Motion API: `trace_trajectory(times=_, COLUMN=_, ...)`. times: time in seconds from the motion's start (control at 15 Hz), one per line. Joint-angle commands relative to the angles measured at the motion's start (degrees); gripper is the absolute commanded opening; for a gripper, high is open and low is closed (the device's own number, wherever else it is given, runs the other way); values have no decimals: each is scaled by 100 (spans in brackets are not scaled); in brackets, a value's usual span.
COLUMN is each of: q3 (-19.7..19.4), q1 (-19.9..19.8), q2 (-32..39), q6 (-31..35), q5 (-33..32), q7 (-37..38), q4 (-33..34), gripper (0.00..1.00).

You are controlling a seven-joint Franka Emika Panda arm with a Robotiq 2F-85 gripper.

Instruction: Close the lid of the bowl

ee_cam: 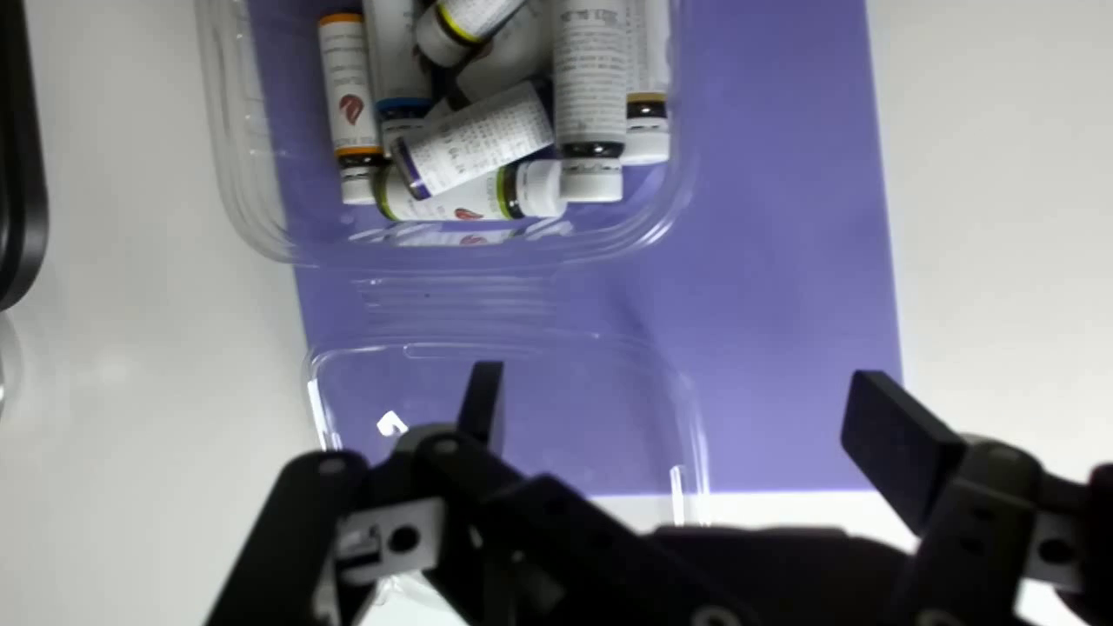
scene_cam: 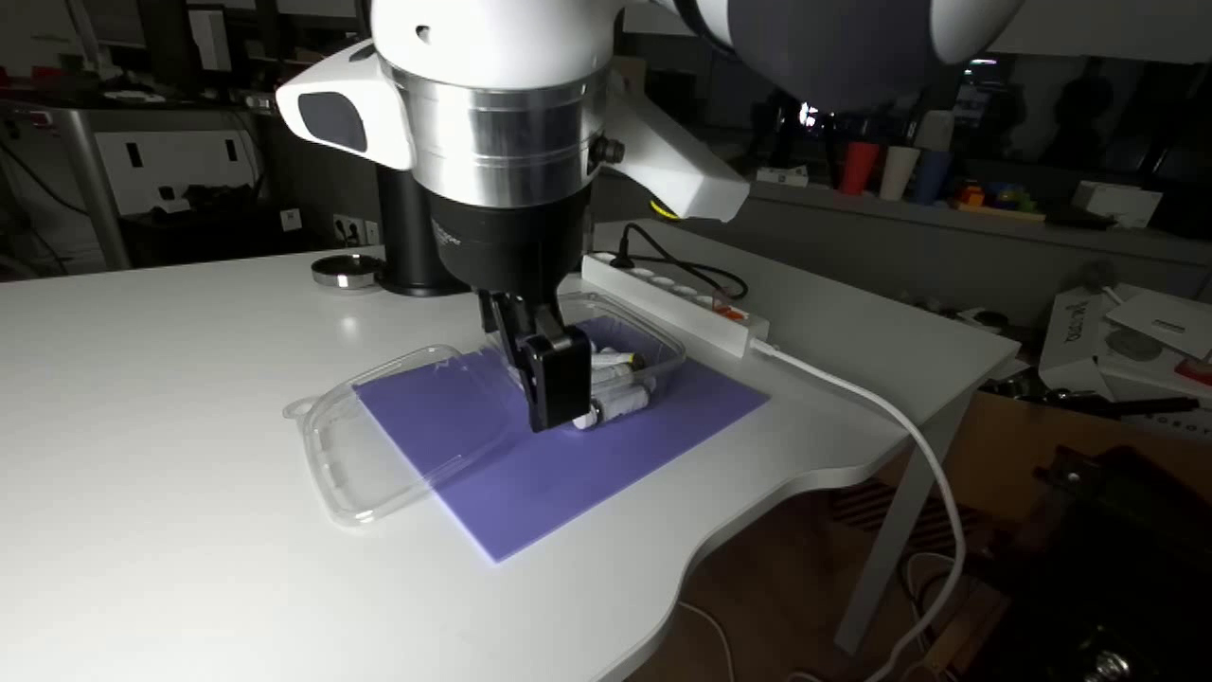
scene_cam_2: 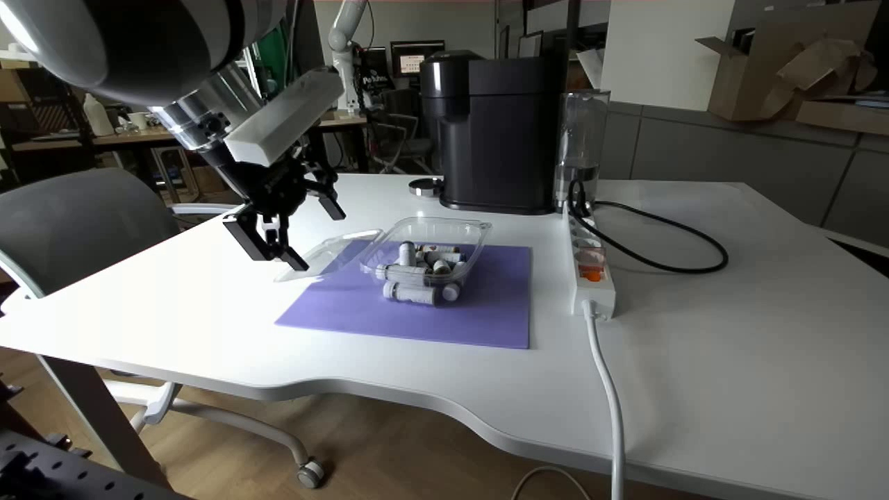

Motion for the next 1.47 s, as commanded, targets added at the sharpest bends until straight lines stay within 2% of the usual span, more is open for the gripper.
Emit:
trace_trajectory(times=0.0, q3=128, q1=268, q2=205, q6=-481, q5=-873, q7=833, q4=252, gripper=100)
trace_trajectory(times=0.33, q3=233, q1=478, q2=715, q6=-855, q5=-1365, q7=1290, q4=409, gripper=100)
trace_trajectory(times=0.73, q3=224, q1=577, q2=1375, q6=-1172, q5=-1721, q7=1449, q4=769, gripper=100)
trace_trajectory(times=1.27, q3=364, q1=693, q2=1772, q6=-1524, q5=-2263, q7=1862, q4=1118, gripper=100)
trace_trajectory(times=1.33, q3=128, q1=982, q2=1736, q6=-1478, q5=-2313, q7=2000, q4=1153, gripper=100)
trace_trajectory(times=1.4, q3=131, q1=1020, q2=1742, q6=-1524, q5=-2376, q7=2094, q4=1175, gripper=100)
